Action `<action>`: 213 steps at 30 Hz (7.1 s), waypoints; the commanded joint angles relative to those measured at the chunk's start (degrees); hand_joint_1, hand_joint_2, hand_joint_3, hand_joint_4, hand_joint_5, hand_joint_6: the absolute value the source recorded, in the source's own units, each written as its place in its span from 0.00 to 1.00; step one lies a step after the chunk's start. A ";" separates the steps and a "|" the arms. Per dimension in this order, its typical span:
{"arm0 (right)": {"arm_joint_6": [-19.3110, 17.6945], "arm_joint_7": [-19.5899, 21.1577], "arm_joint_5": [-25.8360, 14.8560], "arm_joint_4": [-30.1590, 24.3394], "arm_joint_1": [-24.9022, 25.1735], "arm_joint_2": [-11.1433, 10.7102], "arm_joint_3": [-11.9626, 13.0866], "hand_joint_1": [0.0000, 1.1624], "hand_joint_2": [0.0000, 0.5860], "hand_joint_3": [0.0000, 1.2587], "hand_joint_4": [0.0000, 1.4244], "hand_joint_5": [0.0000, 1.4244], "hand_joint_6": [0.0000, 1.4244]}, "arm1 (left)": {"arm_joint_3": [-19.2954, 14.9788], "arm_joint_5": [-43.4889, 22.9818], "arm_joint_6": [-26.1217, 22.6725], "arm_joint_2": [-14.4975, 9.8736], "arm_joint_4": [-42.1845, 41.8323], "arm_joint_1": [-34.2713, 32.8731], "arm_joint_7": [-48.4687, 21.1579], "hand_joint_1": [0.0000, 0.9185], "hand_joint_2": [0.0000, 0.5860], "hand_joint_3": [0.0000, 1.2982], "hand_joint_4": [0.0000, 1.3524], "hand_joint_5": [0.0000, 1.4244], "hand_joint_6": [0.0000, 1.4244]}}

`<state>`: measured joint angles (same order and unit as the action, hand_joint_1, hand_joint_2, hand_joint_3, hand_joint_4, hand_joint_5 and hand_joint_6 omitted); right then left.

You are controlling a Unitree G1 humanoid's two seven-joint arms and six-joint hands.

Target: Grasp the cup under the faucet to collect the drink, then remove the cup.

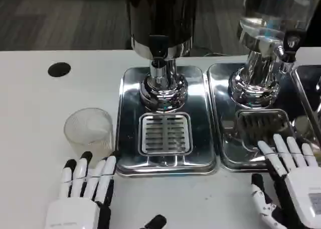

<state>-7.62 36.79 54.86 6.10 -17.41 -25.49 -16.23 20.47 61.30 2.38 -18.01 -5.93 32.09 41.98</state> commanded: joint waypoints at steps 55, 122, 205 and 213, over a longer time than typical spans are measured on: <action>2.15 0.37 -0.15 -5.24 -2.64 1.82 -0.02 0.08 0.90 0.13 0.00 0.00 0.00 | -15.51 -11.03 -9.44 1.66 -2.82 -16.27 -17.74 0.00 0.02 0.00 0.00 0.00 0.00; -0.45 -0.93 -3.29 -3.14 -2.21 2.11 0.39 0.08 0.85 0.27 0.05 0.00 0.06 | -9.11 -14.15 -20.74 -0.82 6.88 -29.36 -27.29 0.11 0.07 0.12 0.10 0.29 0.34; -3.87 -0.94 -5.73 -2.13 -3.82 1.89 2.71 0.06 0.89 0.34 0.06 0.04 0.14 | -7.90 -12.16 -19.68 3.42 2.40 -28.08 -15.99 0.65 0.10 0.53 0.48 0.61 0.86; -3.79 -1.12 -5.70 -2.89 -3.66 1.78 3.20 0.06 0.89 0.34 0.06 0.04 0.13 | -6.20 -11.04 -20.70 3.73 3.62 -31.34 -17.09 0.61 0.10 0.52 0.48 0.61 0.86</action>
<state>-11.03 35.52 49.44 4.36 -20.89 -23.29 -13.74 13.71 48.45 -18.15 -14.63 -2.04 2.93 25.05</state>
